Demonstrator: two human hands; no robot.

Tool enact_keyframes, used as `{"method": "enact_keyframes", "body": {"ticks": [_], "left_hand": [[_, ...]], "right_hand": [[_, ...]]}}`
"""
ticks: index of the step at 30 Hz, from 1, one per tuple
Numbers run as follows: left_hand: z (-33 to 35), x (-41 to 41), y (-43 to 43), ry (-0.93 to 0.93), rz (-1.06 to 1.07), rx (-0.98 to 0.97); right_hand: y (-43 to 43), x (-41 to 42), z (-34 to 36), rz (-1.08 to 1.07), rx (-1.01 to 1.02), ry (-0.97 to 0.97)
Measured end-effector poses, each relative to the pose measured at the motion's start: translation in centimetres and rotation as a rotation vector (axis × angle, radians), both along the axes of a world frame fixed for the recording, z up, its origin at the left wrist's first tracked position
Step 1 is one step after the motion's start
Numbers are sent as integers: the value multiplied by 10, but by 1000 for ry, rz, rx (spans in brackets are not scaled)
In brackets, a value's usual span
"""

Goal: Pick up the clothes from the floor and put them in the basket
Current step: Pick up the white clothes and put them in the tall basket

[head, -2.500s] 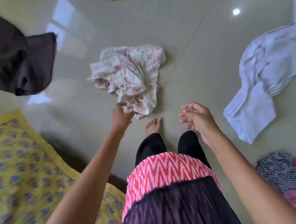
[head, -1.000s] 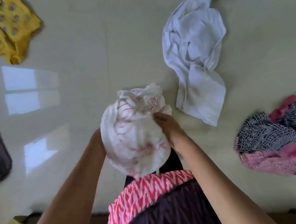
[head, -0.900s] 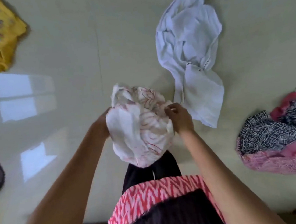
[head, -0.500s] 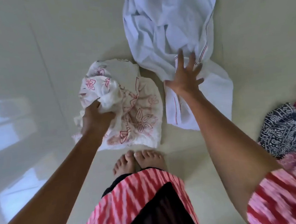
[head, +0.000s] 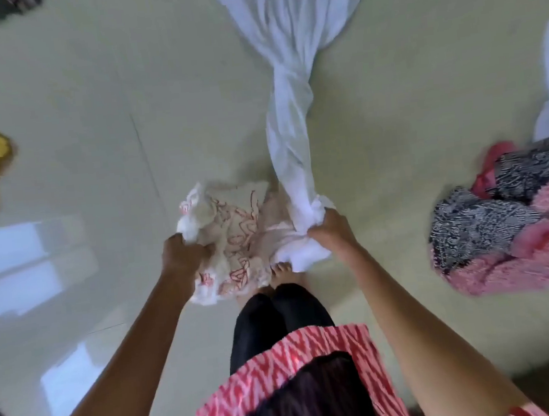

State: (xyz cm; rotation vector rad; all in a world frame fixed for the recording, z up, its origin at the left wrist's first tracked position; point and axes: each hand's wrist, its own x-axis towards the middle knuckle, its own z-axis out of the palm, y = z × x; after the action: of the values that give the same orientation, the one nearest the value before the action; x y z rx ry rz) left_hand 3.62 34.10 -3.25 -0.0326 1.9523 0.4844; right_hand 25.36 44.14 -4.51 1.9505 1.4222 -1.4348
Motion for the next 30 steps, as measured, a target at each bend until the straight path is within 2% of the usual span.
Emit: {"method": "enact_keyframes", "body": {"ticks": [6,8,13,17,20,22,24,25,27,29,30], "left_hand": [[209,-6,-28,130,-142,91],[250,-6,-35,200,-237,138],[324,-20,-53,407,-437,322],[367,-27,-41,441,-694,462],[398,-20,-16,427,-819,435],[422,-23,-1,393,-682,471],[439,-32,12,338,-401,555],[456,-34,18,332,-361,612],[484,-40,34,238,-323,748],[508,-46,47,90,-309,878],[518,-50,55,51,-319,941]], "right_hand": [[-29,-19,222,0,172,111],[-33,-31,269,-25,232,169],[-34,-68,369,-125,215,340],[-31,-100,424,-58,290,447],[-29,-125,465,44,275,628],[-24,-132,492,45,309,821],[-10,-123,509,-84,285,1025],[1,-115,516,-189,235,1104],[29,-92,518,-316,302,1057],[51,-67,500,-225,493,729],[63,-55,485,-149,520,561]]}}
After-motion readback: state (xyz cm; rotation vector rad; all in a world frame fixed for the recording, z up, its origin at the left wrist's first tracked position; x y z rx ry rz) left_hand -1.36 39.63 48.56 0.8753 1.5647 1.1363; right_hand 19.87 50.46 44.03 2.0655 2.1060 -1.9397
